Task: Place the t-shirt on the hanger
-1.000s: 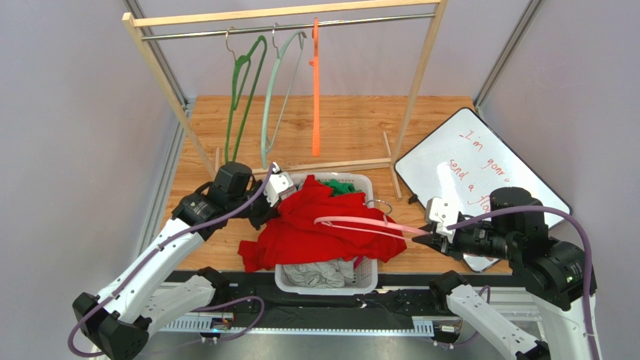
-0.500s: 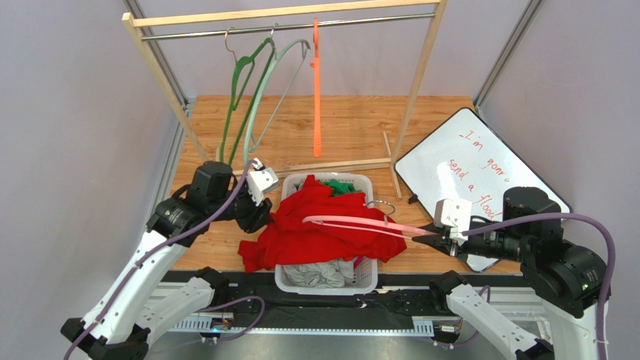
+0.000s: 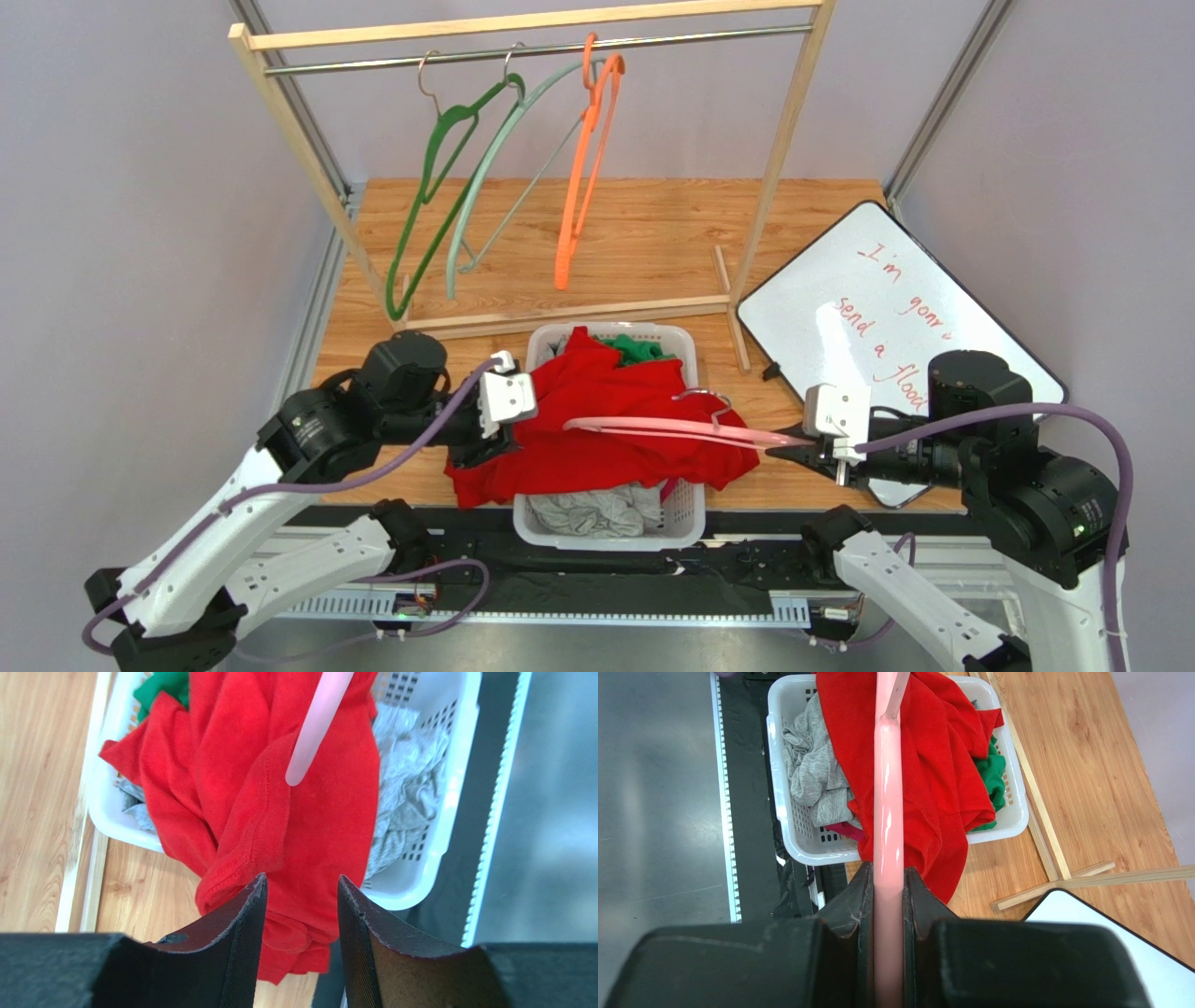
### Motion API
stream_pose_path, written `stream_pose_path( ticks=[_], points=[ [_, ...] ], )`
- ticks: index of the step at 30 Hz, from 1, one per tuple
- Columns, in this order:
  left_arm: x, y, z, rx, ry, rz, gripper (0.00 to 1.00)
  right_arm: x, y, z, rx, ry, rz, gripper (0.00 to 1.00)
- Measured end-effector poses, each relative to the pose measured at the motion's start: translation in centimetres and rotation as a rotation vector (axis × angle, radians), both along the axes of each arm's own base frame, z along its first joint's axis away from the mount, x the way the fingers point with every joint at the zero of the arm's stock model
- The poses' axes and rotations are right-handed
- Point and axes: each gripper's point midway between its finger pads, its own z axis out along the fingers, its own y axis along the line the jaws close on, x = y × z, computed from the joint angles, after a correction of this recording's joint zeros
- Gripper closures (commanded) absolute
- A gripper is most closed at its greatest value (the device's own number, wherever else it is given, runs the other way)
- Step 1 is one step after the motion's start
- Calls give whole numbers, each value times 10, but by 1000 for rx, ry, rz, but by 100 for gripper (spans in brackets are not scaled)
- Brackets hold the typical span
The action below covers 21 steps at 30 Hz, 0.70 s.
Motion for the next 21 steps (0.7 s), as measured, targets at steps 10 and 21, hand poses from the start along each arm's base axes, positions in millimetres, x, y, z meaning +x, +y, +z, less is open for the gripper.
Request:
stream_pose_path(
  ticks=[10, 21],
  points=[
    [13, -10, -49, 191, -64, -73, 57, 2, -1, -15, -37, -26, 28, 100],
    [54, -12, -50, 234, -205, 52, 71, 5, -2, -31, -66, 7, 29, 100]
  ],
)
